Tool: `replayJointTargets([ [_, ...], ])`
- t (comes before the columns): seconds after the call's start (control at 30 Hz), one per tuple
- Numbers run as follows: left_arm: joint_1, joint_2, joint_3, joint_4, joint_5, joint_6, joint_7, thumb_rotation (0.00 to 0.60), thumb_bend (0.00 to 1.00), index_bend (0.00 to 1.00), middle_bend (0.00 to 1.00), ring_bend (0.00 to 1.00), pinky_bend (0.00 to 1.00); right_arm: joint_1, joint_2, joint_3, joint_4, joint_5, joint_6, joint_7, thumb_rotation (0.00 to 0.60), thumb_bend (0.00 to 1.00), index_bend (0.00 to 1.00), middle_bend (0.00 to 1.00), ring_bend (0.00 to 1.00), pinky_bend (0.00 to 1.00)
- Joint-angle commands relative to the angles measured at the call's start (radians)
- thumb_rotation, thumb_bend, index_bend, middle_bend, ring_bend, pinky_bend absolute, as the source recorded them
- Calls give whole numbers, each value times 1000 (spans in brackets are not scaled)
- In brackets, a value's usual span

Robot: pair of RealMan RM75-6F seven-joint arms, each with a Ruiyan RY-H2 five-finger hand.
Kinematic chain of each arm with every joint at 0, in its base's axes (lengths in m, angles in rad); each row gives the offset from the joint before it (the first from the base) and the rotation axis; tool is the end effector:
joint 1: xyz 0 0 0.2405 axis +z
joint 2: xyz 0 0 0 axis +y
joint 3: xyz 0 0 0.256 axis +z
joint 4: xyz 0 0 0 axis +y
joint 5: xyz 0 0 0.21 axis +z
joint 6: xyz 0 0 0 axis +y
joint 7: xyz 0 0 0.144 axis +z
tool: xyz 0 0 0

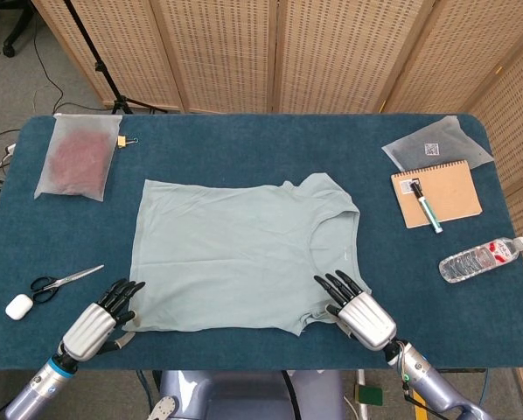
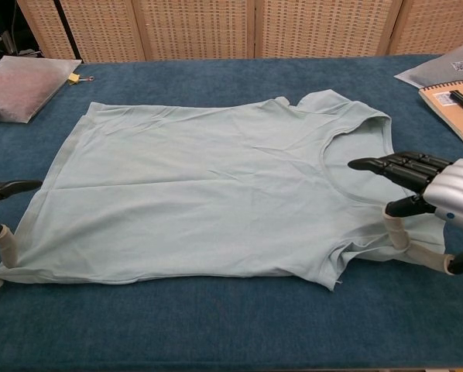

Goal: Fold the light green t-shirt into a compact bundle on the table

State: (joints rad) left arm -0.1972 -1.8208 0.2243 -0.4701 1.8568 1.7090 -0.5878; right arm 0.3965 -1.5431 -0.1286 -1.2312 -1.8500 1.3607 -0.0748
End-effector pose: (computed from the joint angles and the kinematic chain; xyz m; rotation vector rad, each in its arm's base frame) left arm -0.3299 0.1743 -0.0050 -1.9430 -0.8847 -1.2821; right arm -0.2425 -0.2138 -0.0058 2.0882 -0.6059 1.0757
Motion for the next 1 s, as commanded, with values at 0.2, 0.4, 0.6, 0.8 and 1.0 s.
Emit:
replayJointTargets([
  [0.2,-1,-1,3,0,-6,-1,-4,600,402,750,0,0,0,1,0,-1,-1,-1,0,1,600,609,617,0,0,55],
  [0.4,-2,-1,6,1,-8,-3,0,600,427,759,0,0,0,1,1,-1,-1,0,0,3,600,610,617,0,0,55],
  [0.6,-2,7,13,-2,-5,9,-11,600,478,763,0,0,0,3,8,-6,-7,-8,4,14,600,628,619,0,0,55],
  [0.8,-3,29,27,-19,12,44,-22,600,491,765,0,0,0,20,32,-35,-18,-52,13,64,600,666,632,0,0,55],
  [1.0,-1,57,48,-41,41,96,-5,600,491,774,0,0,0,37,64,-69,-36,-101,23,112,600,722,639,0,0,55],
])
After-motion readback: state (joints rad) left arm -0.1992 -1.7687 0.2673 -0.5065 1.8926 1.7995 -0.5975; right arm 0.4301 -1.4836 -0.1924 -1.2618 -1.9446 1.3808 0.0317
